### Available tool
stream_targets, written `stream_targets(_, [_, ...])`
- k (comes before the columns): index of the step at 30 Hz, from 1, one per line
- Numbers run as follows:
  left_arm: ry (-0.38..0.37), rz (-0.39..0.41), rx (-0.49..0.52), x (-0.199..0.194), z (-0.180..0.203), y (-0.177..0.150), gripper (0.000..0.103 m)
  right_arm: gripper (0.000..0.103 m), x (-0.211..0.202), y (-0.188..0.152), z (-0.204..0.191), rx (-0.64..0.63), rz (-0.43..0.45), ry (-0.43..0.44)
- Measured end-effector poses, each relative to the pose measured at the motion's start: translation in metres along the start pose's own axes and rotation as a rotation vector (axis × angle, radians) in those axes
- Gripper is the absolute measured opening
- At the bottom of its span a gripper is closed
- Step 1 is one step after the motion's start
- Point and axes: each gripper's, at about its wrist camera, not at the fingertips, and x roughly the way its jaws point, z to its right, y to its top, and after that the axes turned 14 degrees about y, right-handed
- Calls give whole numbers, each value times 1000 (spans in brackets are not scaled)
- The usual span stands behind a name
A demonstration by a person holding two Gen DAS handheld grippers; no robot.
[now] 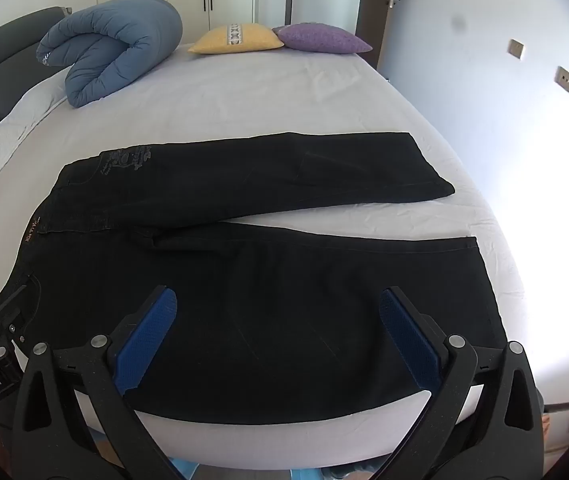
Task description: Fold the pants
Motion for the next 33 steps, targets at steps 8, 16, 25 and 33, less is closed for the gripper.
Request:
stream_targets(8, [6, 6, 1, 2, 3, -6, 103, 103, 4, -1, 0, -3, -5, 8])
stream_targets(16, [-3, -10, -2, 5, 0, -8, 103, 103, 10, -2, -3, 2, -11, 13])
stream_targets(25, [-3, -18, -2, 5, -1, -12, 103, 103, 13, -5, -5, 1, -11, 15])
stream_targets(33, [-4, -23, -3, 5, -3, -13, 103, 103, 14, -8, -9, 0, -10, 15])
